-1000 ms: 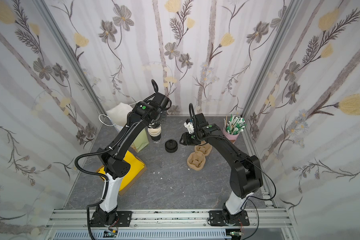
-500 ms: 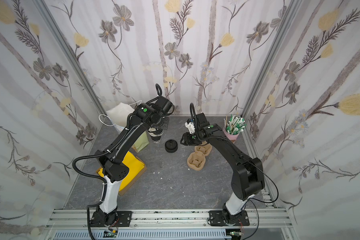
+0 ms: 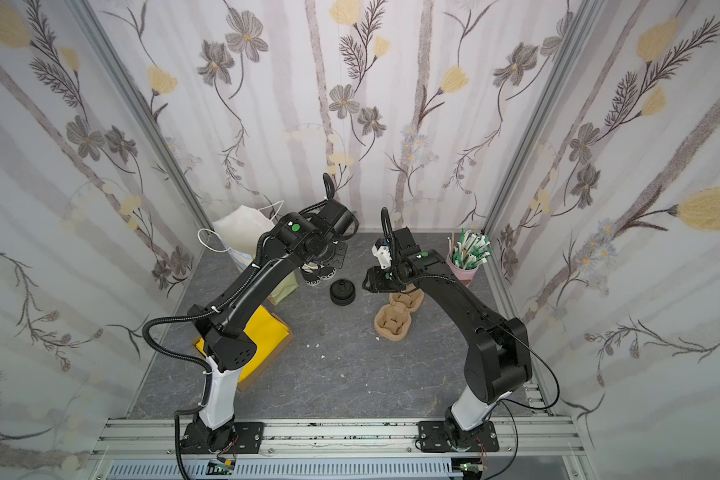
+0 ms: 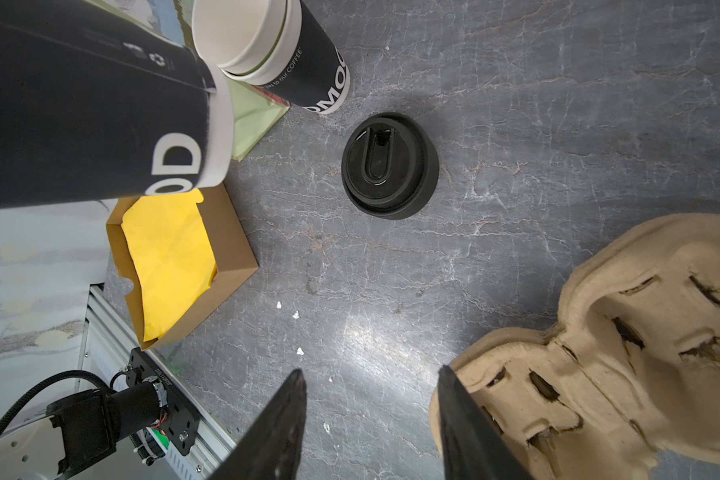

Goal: Pack the takeout coffee
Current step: 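Carry the cup toward the table center and set it upright, open left gripper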

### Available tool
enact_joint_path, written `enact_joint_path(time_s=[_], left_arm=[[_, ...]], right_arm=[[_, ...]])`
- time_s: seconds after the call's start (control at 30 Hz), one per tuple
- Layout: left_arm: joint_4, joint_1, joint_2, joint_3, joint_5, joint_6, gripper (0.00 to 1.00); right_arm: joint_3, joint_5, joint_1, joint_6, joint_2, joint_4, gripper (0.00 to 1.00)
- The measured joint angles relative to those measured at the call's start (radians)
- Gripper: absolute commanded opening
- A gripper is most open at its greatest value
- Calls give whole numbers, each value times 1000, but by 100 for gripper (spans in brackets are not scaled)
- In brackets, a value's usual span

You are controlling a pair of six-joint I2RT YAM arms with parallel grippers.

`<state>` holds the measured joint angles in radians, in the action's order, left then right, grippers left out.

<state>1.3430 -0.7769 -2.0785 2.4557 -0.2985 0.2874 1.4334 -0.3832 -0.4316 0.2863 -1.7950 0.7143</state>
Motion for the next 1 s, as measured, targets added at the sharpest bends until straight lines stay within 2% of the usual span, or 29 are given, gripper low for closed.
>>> enact_joint_path(time_s=[0.23, 0.43, 0.73, 1.0], left_arm=[[0, -32, 29, -40, 0, 1, 0], [0, -78, 63, -132, 1, 0, 0], [-9, -146, 81, -300, 10, 8, 0], [-119, -183, 146, -539, 54, 44, 0]], right_arm=[[-34, 38, 6, -18, 31, 6, 52], [-46, 54, 13, -29, 35, 8, 51], [-46, 76, 24, -37, 27, 6, 51], [-66, 84, 57, -45, 26, 5, 51]])
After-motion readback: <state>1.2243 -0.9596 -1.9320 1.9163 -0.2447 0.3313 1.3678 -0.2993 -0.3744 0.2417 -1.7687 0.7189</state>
